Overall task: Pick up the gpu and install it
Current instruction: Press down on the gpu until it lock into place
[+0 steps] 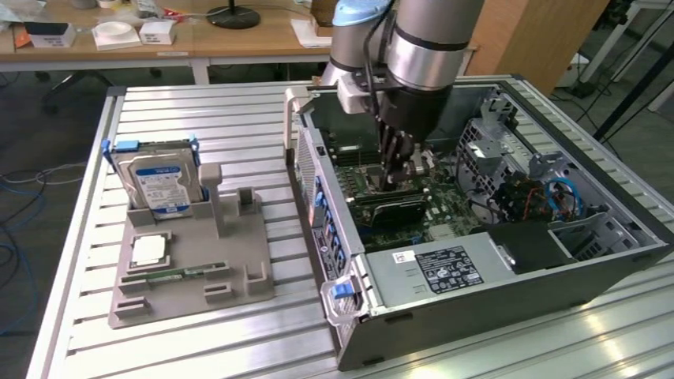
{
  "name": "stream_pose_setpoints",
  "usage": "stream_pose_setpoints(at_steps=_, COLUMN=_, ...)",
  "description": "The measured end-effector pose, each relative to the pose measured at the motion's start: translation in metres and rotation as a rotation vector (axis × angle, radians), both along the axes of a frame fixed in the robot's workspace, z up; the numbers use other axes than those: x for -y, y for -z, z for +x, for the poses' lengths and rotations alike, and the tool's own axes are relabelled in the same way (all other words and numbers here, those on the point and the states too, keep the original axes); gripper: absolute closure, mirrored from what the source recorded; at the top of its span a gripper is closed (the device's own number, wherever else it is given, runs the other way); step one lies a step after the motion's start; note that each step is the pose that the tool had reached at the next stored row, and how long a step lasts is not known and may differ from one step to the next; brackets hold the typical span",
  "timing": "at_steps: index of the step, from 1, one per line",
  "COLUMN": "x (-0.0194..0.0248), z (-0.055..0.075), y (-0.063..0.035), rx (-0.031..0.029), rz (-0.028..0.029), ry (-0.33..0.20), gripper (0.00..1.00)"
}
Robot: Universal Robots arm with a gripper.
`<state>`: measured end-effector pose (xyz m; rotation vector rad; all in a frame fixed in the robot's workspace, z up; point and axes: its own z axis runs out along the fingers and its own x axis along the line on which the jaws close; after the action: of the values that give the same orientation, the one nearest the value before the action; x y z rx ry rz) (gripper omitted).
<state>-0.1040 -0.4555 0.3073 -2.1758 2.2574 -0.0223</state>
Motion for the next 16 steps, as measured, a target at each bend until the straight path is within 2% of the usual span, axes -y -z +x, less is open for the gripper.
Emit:
stream_pose_setpoints(at_steps=8, x=-0.0013, z=-0.037, y=-0.0001, rx=-0.0002, rz=-0.0001, ry=0.000, gripper=0.89)
stream_pose_setpoints(at_steps=12, x=-0.0022, z=-0.050, y=0.0000, rx=-0.0047, rz=-0.0001, ry=0.000, gripper=0.89)
stream_pose_setpoints(at_steps=13, x=-0.0022, z=-0.051, y=0.0001, rx=-0.0104, rz=0.0002, ry=0.000, gripper=0.89)
stream_pose_setpoints(at_steps=16, x=-0.0020, z=-0.052, y=0.0000, rx=-0.0635, rz=0.0004, ry=0.000, gripper=0.89)
